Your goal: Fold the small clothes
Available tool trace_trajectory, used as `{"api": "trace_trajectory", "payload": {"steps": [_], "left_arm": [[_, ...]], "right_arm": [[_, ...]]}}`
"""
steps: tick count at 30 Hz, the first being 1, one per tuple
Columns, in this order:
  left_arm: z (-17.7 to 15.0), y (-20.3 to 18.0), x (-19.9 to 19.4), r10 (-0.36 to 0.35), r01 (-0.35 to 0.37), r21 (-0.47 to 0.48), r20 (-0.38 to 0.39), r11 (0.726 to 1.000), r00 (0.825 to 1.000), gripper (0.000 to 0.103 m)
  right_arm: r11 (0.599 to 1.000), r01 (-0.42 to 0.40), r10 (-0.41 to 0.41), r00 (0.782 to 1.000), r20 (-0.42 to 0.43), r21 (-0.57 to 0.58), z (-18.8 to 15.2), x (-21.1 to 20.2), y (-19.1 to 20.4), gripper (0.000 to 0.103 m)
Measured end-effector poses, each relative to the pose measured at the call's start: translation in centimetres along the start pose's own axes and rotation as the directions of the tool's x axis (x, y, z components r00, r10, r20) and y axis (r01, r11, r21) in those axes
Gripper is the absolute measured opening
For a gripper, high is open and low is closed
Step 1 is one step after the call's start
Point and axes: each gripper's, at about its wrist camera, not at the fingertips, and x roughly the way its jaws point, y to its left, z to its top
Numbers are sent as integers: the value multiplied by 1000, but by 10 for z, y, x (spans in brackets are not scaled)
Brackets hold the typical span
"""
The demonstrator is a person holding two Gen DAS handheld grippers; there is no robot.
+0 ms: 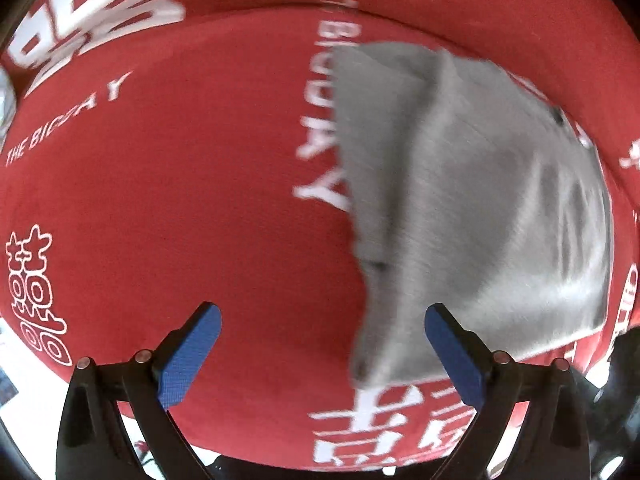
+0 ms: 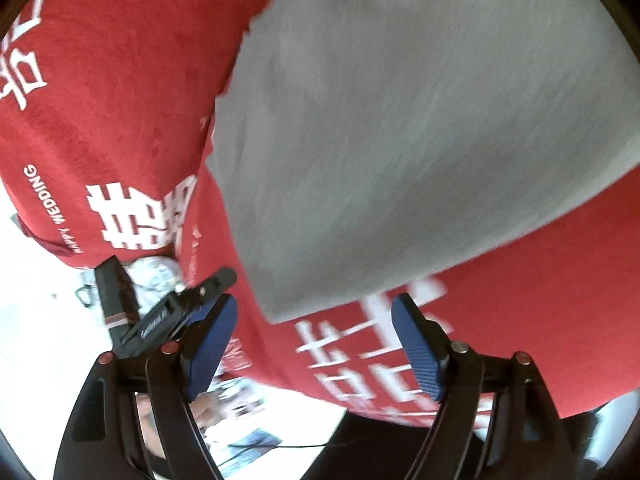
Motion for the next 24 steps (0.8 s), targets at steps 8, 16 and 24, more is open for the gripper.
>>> {"api": "trace_trajectory", "payload": {"steps": [8, 16, 24], "left_arm": [[24, 42, 3, -63, 63, -3, -3, 998, 998, 102], [35, 40, 2, -307, 306, -40, -1, 951, 952, 102], [52, 16, 24, -551, 542, -119, -63, 832, 832, 102]], "right_arm": [[972, -160, 149, 986, 75, 174, -15, 43, -21, 82], [903, -307, 277, 951, 140, 299, 1, 59, -19, 80], [883, -400, 381, 916, 123, 244, 8, 36, -14, 9]]}}
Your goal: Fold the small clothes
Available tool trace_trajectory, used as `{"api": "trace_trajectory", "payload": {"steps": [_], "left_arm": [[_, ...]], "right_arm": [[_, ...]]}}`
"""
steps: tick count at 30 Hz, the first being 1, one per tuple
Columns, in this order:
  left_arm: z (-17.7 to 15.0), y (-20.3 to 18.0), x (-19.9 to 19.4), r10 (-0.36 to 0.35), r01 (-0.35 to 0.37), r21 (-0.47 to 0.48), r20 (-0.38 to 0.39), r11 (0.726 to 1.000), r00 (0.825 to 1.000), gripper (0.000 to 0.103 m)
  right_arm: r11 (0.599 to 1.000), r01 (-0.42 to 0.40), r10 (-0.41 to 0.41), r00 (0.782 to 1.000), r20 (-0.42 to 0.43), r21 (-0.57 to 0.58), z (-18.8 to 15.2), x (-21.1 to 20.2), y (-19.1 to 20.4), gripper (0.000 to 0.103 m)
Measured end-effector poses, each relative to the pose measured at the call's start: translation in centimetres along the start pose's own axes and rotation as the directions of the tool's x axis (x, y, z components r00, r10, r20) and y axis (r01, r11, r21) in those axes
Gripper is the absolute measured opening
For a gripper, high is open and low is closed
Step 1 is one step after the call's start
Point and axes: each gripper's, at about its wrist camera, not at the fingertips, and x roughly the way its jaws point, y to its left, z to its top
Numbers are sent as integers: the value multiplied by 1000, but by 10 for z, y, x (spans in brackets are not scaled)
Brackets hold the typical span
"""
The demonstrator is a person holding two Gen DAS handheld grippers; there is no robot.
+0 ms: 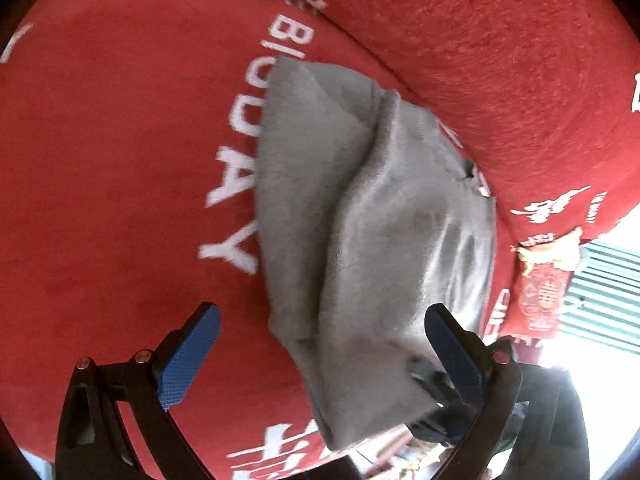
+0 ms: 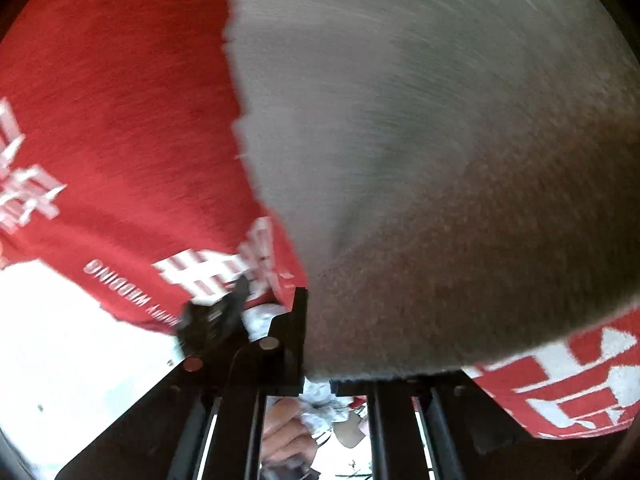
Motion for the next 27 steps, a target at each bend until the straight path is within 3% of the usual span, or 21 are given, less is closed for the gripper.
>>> {"api": "trace_trajectory", "payload": {"steps": [3, 7, 9, 13, 16, 18, 19, 21, 24, 25, 27], "left_arm": [[6, -9, 12, -77, 78, 18, -48, 997, 996, 102], [24, -28, 34, -175, 178, 19, -97, 984, 980, 102], [30, -44, 40, -184, 188, 38, -97, 981, 978, 102], [30, -73, 63, -8, 20, 117, -100, 993, 995, 102], [22, -83, 69, 84, -70, 178, -67, 982, 994, 101], [19, -89, 70, 123, -112, 202, -45, 973, 991, 100], [17, -94, 72, 146, -136, 210, -36, 968, 989, 99], [16, -100, 75, 183, -175, 220, -17, 960, 983, 100], [13, -106, 75, 231, -231, 238, 26, 943, 973, 99], [12, -108, 75, 247, -250, 241, 42, 938, 968, 99], [11, -113, 76, 294, -305, 237, 78, 923, 952, 89]], "right_arm": [[996, -38, 36, 999, -24, -80, -2, -12, 21, 9], [990, -16, 9, 999, -51, -139, -2, -18, 33, 9], [985, 12, -25, 997, -71, -174, -2, -20, 32, 9], [984, 88, -108, 986, -124, -153, -7, -18, 11, 9], [967, 202, -227, 961, -161, -155, -10, -25, -1, 13], [921, 310, -354, 918, -178, -235, -12, -37, 1, 33], [907, 330, -380, 909, -171, -262, -11, -43, 3, 57], [873, 356, -417, 899, -134, -334, -7, -64, 16, 61], [828, 383, -429, 903, -23, -410, 7, -98, 45, 61], [801, 416, -445, 895, 36, -431, 15, -108, 56, 61], [747, 482, -471, 870, 147, -458, 32, -122, 74, 61]]}}
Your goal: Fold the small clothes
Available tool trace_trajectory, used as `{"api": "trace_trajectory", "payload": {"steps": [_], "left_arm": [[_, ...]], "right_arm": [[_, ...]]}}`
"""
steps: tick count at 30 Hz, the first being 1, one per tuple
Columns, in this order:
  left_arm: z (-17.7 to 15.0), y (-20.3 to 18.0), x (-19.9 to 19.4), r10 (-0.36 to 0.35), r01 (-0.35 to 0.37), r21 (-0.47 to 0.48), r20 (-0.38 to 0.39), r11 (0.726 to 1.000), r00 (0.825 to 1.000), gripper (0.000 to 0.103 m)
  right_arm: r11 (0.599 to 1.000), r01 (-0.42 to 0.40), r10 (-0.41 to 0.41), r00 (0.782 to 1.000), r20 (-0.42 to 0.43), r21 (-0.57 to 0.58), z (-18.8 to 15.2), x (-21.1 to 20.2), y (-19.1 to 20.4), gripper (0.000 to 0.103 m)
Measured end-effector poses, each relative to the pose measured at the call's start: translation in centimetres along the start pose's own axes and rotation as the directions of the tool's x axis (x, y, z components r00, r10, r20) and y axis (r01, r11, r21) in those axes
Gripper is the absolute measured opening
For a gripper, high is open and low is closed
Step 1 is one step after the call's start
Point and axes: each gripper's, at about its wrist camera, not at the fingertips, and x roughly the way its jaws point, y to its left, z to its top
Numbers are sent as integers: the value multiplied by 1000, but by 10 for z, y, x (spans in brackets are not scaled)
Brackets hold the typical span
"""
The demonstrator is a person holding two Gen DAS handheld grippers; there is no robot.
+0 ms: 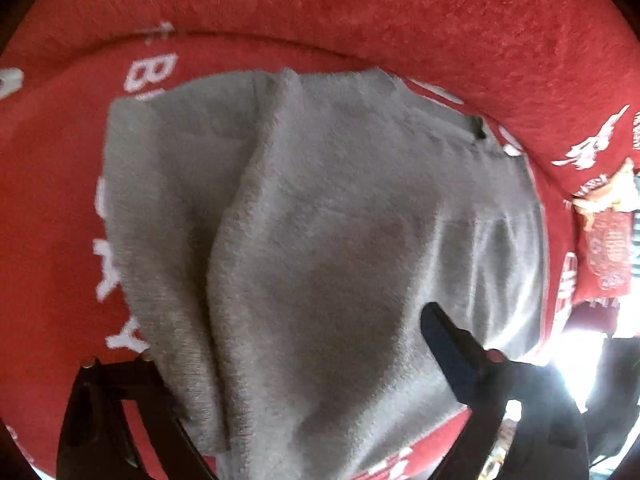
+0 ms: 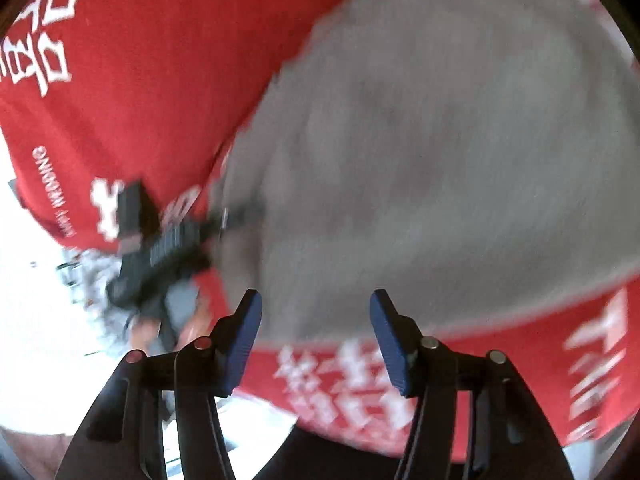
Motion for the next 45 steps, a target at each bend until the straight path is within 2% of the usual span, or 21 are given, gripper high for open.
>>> {"api": "trace_trajectory", "payload": {"steps": [1, 2, 3, 4, 5, 6, 7, 9, 10, 12, 13, 15, 17, 21, 25, 28, 32, 35, 37, 42, 45], "left_arm": [[0, -1, 0, 27, -27, -1, 3, 1000, 1000, 88], [1, -4, 2, 42, -42, -7, 7, 999, 999, 86], [1, -2, 0, 47, -47, -13, 14, 999, 999, 80], [1, 0, -1, 63, -63, -15, 21, 998, 998, 77], [0, -1, -2, 86, -85, -10, 24, 996, 996, 71], [0, -1, -2, 102, -102, -5, 27, 995, 994, 62], [0, -2, -2, 119, -119, 3, 32, 993, 992, 59], [0, -6, -4, 144, -146, 32, 52, 989, 988, 39], [0, -9, -6, 158, -162, 51, 63, 986, 985, 34], [-1, -15, -10, 203, -210, 90, 81, 974, 976, 15], [-1, -18, -12, 226, -235, 102, 88, 967, 970, 15], [1, -22, -20, 196, -205, 93, 95, 974, 976, 15], [3, -27, -34, 127, -135, 69, 110, 988, 986, 15], [9, -60, -64, 52, -67, 86, 171, 994, 984, 15], [19, -121, -76, -28, -9, 180, 198, 984, 980, 15], [24, -169, -66, -64, 14, 248, 195, 969, 979, 15], [27, -226, -26, -81, 31, 320, 144, 947, 986, 15], [25, -252, 12, -51, 16, 351, 89, 936, 995, 15], [22, -259, 28, -10, -16, 363, 69, 932, 998, 15], [14, -276, 22, -20, -11, 368, 80, 930, 997, 15], [8, -293, 16, -32, 1, 425, 66, 905, 997, 16]], "right_arm": [[999, 46, -44, 998, 45, -24, 13, -7, 0, 59], [996, 77, -74, 995, 69, -40, 21, -9, 1, 51], [992, 115, -109, 990, 90, -57, 30, -9, 1, 42], [983, 164, -156, 983, 101, -80, 40, -6, 2, 19], [976, 199, -190, 976, 102, -93, 48, -1, 6, 5], [965, 238, -227, 968, 104, -108, 55, 5, 8, 5], [957, 263, -251, 962, 109, -123, 60, 11, 9, 5], [940, 299, -288, 953, 92, -162, 66, 26, 8, 5], [927, 327, -319, 945, 69, -183, 66, 37, 5, 5], [910, 345, -333, 939, 89, -231, 59, 47, 9, 4], [897, 359, -346, 933, 97, -258, 57, 47, 12, 4], [881, 368, -357, 929, 93, -296, 55, 45, 15, 5], [894, 337, -333, 941, 67, -294, 57, 39, 9, 5], [961, 204, -206, 978, 10, -187, 64, 18, -14, 5], [991, 110, -109, 994, 22, -76, 61, -16, -36, 6], [998, 59, -59, 997, 41, -17, 60, -44, -60, 6], [999, -8, 4, 997, 74, 53, 65, -68, -87, 9], [987, -74, 62, 995, 84, 144, 68, -74, -118, 19], [976, -107, 93, 992, 84, 190, 68, -72, -133, 19], [952, -193, 179, 981, 81, 238, 68, -66, -147, 21], [933, -242, 226, 970, 87, 268, 72, -59, -153, 34]]}}
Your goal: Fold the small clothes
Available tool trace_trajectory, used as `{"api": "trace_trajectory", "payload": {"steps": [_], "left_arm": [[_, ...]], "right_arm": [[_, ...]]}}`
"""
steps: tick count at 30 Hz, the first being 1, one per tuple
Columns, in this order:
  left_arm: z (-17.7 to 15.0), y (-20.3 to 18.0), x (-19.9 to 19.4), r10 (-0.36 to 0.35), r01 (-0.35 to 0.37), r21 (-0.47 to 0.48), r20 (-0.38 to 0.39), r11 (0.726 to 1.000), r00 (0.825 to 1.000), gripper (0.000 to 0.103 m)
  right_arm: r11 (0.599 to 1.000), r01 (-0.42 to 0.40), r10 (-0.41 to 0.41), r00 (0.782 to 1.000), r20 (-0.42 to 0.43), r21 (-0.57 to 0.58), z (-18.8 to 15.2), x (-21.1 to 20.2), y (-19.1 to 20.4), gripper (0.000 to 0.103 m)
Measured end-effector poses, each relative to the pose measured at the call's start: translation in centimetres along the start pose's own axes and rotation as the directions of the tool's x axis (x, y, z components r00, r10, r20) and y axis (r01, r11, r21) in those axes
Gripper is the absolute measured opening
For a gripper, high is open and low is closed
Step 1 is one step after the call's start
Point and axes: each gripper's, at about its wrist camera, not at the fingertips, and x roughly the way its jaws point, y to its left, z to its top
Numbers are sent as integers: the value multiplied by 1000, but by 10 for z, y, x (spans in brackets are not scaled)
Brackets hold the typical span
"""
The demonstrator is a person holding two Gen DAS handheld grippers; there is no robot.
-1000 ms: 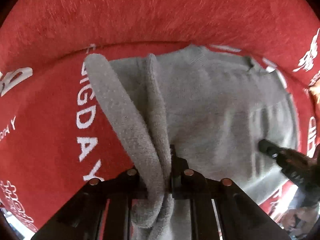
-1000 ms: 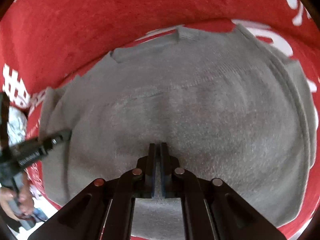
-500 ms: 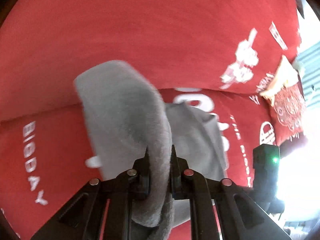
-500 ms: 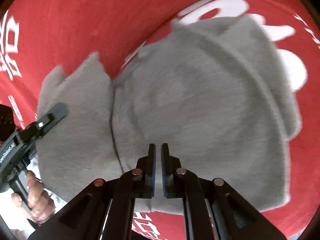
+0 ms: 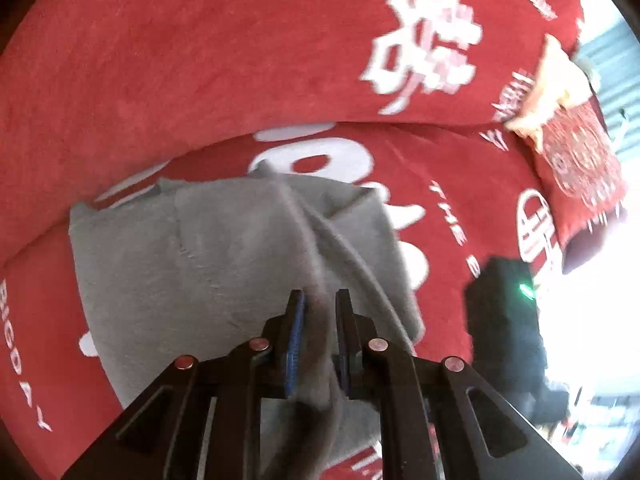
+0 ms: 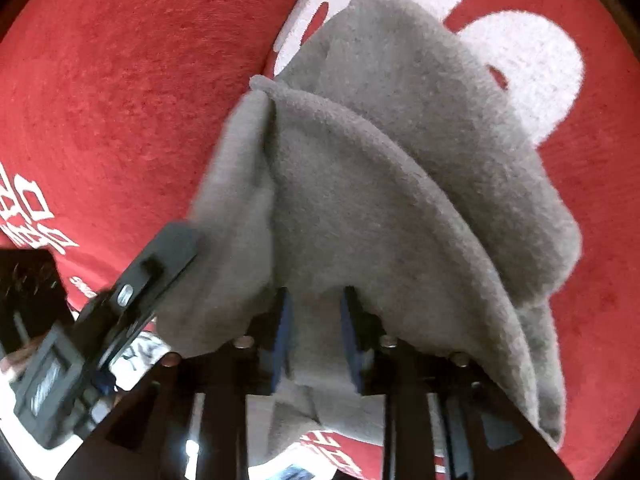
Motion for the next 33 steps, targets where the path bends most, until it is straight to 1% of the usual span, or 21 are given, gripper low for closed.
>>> {"api": "trace_trajectory", "payload": {"steps": [2, 3, 5, 6, 8, 10, 11, 13, 15, 16, 18, 20, 21, 22, 23, 24, 25, 27, 28, 31, 33], "left_arm": [[-3, -8, -16, -22, 21, 41, 16, 999, 1000, 16], [-6, -8, -27, -37, 36, 44, 32, 998, 999, 16], [-9, 1, -44, -44, 43, 21, 63, 999, 997, 16], [-11, 7, -50, -34, 33, 7, 77, 999, 996, 16], [-18, 28, -62, 39, -36, -35, 92, 999, 995, 16], [-24, 52, -68, 127, -119, -85, 93, 989, 988, 16], [-29, 68, -69, 163, -152, -121, 87, 981, 983, 16], [-37, 96, -67, 206, -192, -189, 54, 963, 977, 16], [-49, 121, -59, 239, -227, -252, 16, 941, 971, 16], [-56, 132, -52, 257, -250, -281, -14, 927, 966, 16], [-65, 143, -40, 267, -269, -302, -50, 914, 962, 16], [-73, 147, -29, 267, -276, -311, -75, 909, 961, 16], [-77, 145, -25, 265, -279, -304, -86, 911, 960, 16], [-79, 144, -19, 267, -285, -297, -100, 911, 958, 16], [-81, 142, -14, 272, -294, -291, -115, 910, 955, 16], [-83, 142, -11, 272, -297, -289, -123, 910, 954, 16], [-84, 138, -11, 273, -298, -286, -124, 911, 954, 16], [-84, 131, -18, 275, -293, -272, -101, 917, 956, 16], [-82, 126, -23, 268, -280, -264, -81, 923, 960, 16], [-74, 112, -33, 254, -255, -232, -38, 939, 967, 16], [-69, 103, -29, 260, -262, -190, -33, 946, 965, 16]], "right_arm": [[999, -32, 32, 999, 5, 31, 3, -1, -2, 39], [998, -44, 44, 999, 9, 42, 6, -6, -5, 40], [992, -90, 88, 995, 37, 89, 9, -12, -11, 48], [988, -114, 109, 993, 50, 109, 12, -17, -15, 50], [966, -198, 187, 979, 80, 165, 15, -22, -25, 62], [942, -264, 251, 964, 90, 205, 18, -23, -30, 69], [939, -272, 262, 962, 77, 208, 21, -23, -30, 69], [950, -251, 249, 968, 36, 187, 22, -3, -21, 69], [968, -208, 214, 976, -27, 143, 30, 4, -10, 69], [975, -187, 195, 979, -58, 117, 30, 18, 1, 69], [990, -131, 136, 983, -125, 51, 34, 41, 20, 69], [996, -78, 72, 983, -170, -32, 37, 53, 37, 69], [997, -60, 49, 983, -178, -58, 37, 56, 43, 68], [995, -28, 11, 984, -179, -95, 37, 60, 52, 53], [988, 25, -51, 984, -170, -151, 36, 63, 59, 13], [977, 65, -98, 983, -152, -205, 33, 63, 68, 15], [965, 64, -97, 988, -119, -255, 30, 58, 79, 15], [942, 31, -59, 996, -72, -335, 23, 44, 101, 15], [921, 11, -29, 999, -39, -388, 18, 30, 114, 15], [907, 3, 5, 1000, 19, -421, 14, 1, 120, 15], [913, 59, -32, 997, 75, -404, 19, -15, 105, 15]]}}
